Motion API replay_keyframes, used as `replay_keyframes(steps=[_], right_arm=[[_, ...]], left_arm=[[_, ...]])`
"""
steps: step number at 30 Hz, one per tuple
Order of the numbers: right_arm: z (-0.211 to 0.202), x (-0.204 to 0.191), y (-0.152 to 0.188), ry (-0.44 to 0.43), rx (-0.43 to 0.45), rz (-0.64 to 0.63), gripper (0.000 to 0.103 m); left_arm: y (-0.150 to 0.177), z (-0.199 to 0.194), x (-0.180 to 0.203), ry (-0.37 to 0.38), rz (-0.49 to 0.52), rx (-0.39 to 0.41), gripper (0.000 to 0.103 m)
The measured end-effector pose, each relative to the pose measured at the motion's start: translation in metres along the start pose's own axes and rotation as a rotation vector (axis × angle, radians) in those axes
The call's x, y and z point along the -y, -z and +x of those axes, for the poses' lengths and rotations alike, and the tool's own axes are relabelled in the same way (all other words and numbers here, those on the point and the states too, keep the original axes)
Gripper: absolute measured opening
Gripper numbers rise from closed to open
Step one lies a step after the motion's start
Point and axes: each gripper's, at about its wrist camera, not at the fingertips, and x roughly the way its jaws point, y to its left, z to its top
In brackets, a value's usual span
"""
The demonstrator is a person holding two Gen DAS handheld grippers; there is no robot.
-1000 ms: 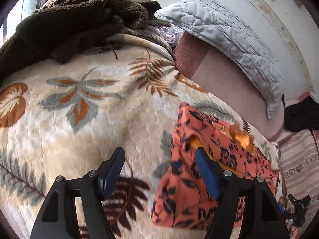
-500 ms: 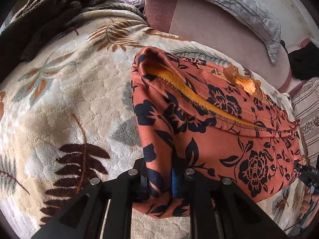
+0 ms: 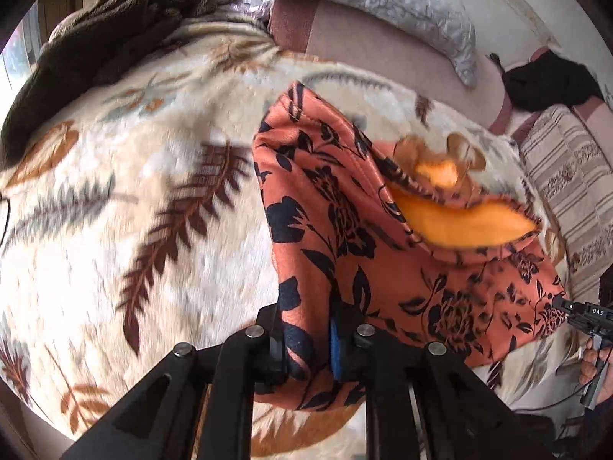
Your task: Fold small clothes
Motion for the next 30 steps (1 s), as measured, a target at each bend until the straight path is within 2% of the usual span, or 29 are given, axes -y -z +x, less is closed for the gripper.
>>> replay_keyframes(steps=[1, 2, 4, 5, 6, 8, 10, 13, 16, 18, 20, 21, 23, 25, 26, 28, 30], right_arm=[[0.006, 0.015, 0.016, 0.022, -0.009, 0.001, 0.023], [0.010, 0.030, 0.029, 0.046, -0.013, 0.019, 0.032], [-0.003, 0.049, 0.040, -0.042, 0.065, 0.069, 0.035], [-0.012, 0.049, 0.040, -0.011, 0.098, 0.070, 0.052], [-0.023, 0.046, 0.037, 0.016, 0.149, 0.044, 0.062], [-0.037, 0.033, 0.026, 0.032, 0.223, -0.036, 0.062], [-0.038, 0.015, 0.003, 0.043, 0.247, -0.138, 0.062], [-0.015, -0.013, -0.039, 0.176, 0.252, -0.322, 0.062], [0.015, -0.032, -0.066, 0.274, 0.165, -0.470, 0.062], [0.039, -0.038, -0.074, 0.357, 0.064, -0.571, 0.062], [0.055, -0.044, -0.077, 0.426, 0.013, -0.669, 0.062], [0.059, -0.051, -0.084, 0.440, 0.017, -0.691, 0.062], [0.050, -0.051, -0.106, 0.404, 0.111, -0.633, 0.061], [0.038, -0.034, -0.137, 0.341, 0.213, -0.372, 0.065], [0.038, -0.023, -0.143, 0.301, 0.216, -0.261, 0.065], [0.039, -0.021, -0.137, 0.283, 0.211, -0.220, 0.065], [0.035, -0.027, -0.119, 0.253, 0.204, -0.267, 0.065]], left_arm=[[0.016, 0.008, -0.008, -0.047, 0.009, -0.007, 0.022], [0.027, 0.012, -0.017, -0.052, 0.008, 0.005, 0.034], [0.032, 0.005, -0.033, -0.007, -0.050, 0.036, 0.044], [0.030, -0.002, -0.036, -0.001, -0.073, 0.041, 0.045], [0.024, -0.007, -0.037, -0.004, -0.071, 0.061, 0.045], [0.008, -0.017, -0.032, -0.027, -0.008, 0.131, 0.045], [-0.010, -0.018, -0.022, -0.043, 0.085, 0.176, 0.045], [-0.032, -0.004, -0.009, -0.056, 0.210, 0.176, 0.045], [-0.051, 0.014, -0.006, -0.025, 0.245, 0.102, 0.045], [-0.056, 0.025, 0.001, -0.068, 0.301, 0.059, 0.045], [-0.067, 0.033, 0.008, -0.105, 0.361, 0.045, 0.045], [-0.077, 0.036, 0.009, -0.124, 0.360, 0.056, 0.045], [-0.110, 0.042, 0.002, -0.174, 0.273, 0.091, 0.048], [-0.138, 0.048, -0.019, -0.120, 0.080, 0.085, 0.048], [-0.145, 0.051, -0.028, -0.102, -0.004, 0.082, 0.048], [-0.144, 0.051, -0.039, -0.101, -0.085, 0.072, 0.049], [-0.133, 0.043, -0.043, -0.051, -0.067, 0.079, 0.053]])
